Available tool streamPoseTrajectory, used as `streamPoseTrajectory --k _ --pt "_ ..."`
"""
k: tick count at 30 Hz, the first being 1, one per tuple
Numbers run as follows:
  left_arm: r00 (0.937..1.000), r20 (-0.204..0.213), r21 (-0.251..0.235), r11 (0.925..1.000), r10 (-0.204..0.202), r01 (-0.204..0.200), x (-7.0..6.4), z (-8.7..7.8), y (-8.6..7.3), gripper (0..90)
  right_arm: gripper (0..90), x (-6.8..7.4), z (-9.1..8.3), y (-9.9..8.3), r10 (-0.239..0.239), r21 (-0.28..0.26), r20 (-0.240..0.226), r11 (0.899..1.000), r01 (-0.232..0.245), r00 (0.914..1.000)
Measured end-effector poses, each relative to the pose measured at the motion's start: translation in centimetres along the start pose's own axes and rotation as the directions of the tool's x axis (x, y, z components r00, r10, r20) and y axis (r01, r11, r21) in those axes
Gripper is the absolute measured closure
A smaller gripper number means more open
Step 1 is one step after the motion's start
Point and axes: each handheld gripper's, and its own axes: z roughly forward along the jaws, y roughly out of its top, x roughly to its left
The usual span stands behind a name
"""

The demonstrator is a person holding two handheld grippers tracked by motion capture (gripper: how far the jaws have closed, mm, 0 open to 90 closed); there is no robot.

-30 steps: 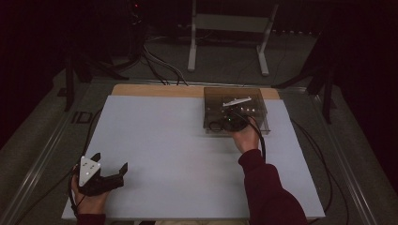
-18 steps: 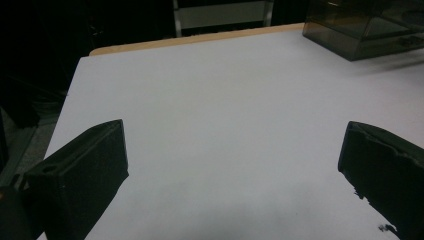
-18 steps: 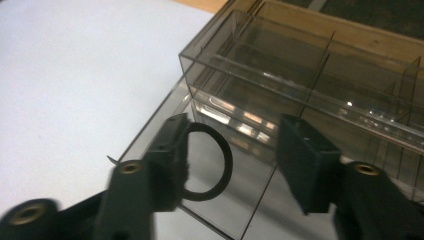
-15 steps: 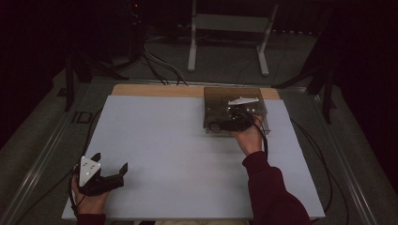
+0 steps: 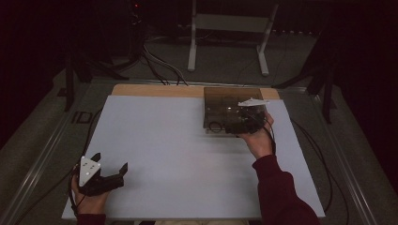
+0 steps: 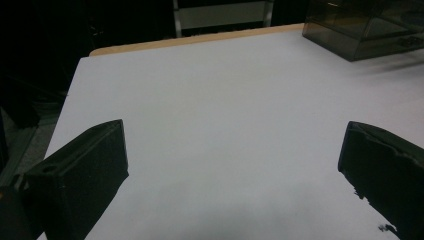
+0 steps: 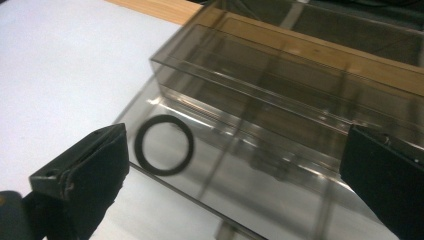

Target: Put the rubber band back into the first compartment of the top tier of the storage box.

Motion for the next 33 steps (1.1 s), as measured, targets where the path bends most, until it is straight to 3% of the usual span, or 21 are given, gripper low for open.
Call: streamPoseTrajectory --k 13,23,33 --pt "1.0 -0.001 0.0 1.0 -0.001 0.001 0.0 0.0 0.0 0.5 0.0 -2.2 -3.3 -2.5 0.022 -0.058 0.029 0.998 -0.021 0.9993" --pt "1.0 -0.002 0.0 1.0 -0.001 0.001 0.0 0.0 0.0 0.6 0.0 -2.2 -4.8 -5.2 -0.017 -0.076 0.055 0.997 0.021 0.9984" --pt "1.0 -0.004 0.0 1.0 -0.003 0.003 0.1 0.0 0.0 0.5 0.0 -2.1 -6.6 -8.2 -0.02 -0.146 0.064 0.989 0.029 0.9977"
